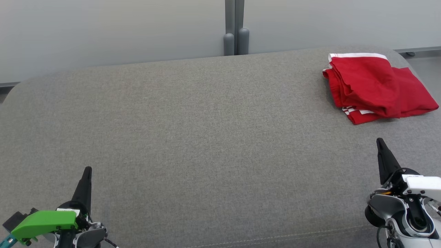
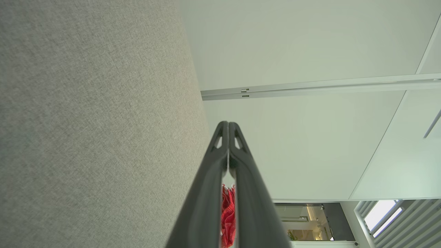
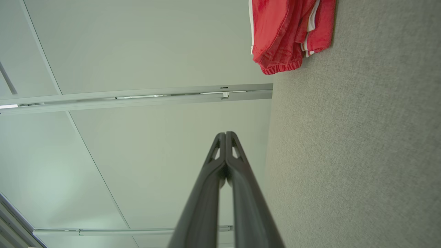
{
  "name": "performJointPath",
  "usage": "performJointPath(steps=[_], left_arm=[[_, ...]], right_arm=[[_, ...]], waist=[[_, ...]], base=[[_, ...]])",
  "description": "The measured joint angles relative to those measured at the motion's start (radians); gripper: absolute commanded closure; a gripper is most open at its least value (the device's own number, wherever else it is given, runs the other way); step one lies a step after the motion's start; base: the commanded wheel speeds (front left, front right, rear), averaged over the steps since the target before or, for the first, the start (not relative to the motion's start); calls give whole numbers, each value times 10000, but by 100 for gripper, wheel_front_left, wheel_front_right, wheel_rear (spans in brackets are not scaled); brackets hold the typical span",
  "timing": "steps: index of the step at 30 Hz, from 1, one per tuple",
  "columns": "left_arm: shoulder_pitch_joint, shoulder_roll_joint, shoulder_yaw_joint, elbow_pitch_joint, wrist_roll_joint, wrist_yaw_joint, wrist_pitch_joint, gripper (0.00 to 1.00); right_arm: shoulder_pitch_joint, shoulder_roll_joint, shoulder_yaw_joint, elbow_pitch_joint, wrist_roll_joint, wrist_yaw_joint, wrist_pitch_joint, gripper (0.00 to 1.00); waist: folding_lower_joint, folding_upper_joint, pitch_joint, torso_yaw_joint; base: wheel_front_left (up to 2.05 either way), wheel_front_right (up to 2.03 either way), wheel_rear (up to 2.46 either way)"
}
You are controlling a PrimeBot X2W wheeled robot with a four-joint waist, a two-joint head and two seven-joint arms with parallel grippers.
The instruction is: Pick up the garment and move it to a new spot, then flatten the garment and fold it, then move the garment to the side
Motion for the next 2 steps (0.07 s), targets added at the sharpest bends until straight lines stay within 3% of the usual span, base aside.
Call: performJointPath(steps=[2], left_arm=[[-1, -2, 2, -2, 0, 0, 0, 100]], right_arm=[[0, 0, -2, 0, 0, 0, 0, 100]], waist=[[0, 0, 0, 0]], base=[[0, 0, 0]])
